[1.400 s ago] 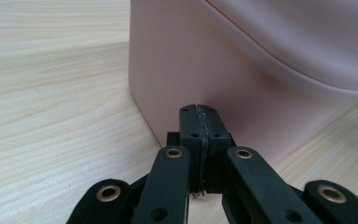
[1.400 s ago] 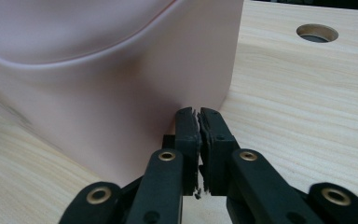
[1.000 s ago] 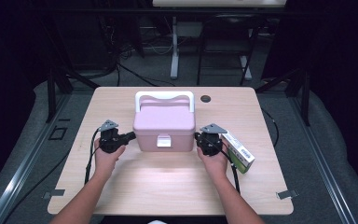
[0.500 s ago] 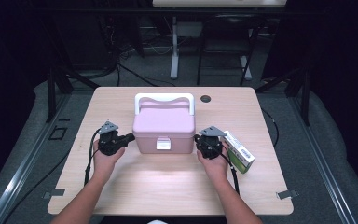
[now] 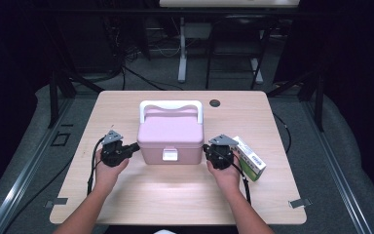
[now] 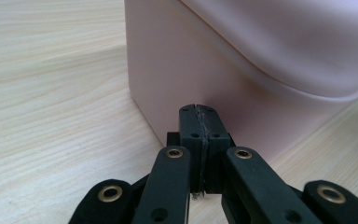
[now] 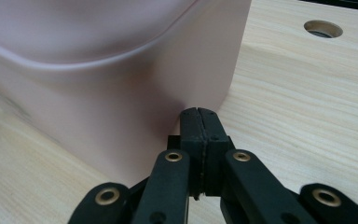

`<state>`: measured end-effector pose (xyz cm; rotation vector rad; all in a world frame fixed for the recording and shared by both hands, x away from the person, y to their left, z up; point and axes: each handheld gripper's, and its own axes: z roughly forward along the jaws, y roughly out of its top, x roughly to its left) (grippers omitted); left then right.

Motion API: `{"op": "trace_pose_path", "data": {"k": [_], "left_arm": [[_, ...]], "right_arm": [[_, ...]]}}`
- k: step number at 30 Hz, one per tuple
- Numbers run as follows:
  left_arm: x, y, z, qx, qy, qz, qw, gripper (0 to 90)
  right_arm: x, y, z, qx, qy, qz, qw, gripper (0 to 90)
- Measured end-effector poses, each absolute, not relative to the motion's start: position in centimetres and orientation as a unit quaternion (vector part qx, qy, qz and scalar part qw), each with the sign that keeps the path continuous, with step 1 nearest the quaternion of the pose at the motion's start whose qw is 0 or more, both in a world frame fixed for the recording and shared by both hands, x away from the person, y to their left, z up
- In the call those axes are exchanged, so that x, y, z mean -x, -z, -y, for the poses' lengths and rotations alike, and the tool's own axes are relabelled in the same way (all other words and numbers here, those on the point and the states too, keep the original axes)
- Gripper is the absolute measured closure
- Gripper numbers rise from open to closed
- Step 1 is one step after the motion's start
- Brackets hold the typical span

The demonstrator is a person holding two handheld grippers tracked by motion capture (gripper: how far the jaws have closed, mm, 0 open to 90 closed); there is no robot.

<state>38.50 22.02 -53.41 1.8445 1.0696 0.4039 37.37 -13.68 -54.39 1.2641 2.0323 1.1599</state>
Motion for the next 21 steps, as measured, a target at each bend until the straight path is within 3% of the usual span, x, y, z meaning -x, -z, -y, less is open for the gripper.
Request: {"op": "trace_pose_path", "data": {"k": [4,13,21], "left_arm": [[-39.3,53.2,-22.4,-0.746,-0.154,-0.439,0.476,90.0],[-41.1,53.4,-22.2,-0.734,-0.142,-0.448,0.491,90.0],[-40.0,53.2,-22.2,-0.738,-0.151,-0.451,0.478,90.0]], "right_arm": [[-37.8,54.4,14.3,-0.46,-0.438,-0.74,0.22,90.0],[-39.2,54.4,14.0,-0.47,-0.442,-0.728,0.231,90.0],[-38.4,54.0,13.6,-0.455,-0.423,-0.746,0.24,90.0]]}}
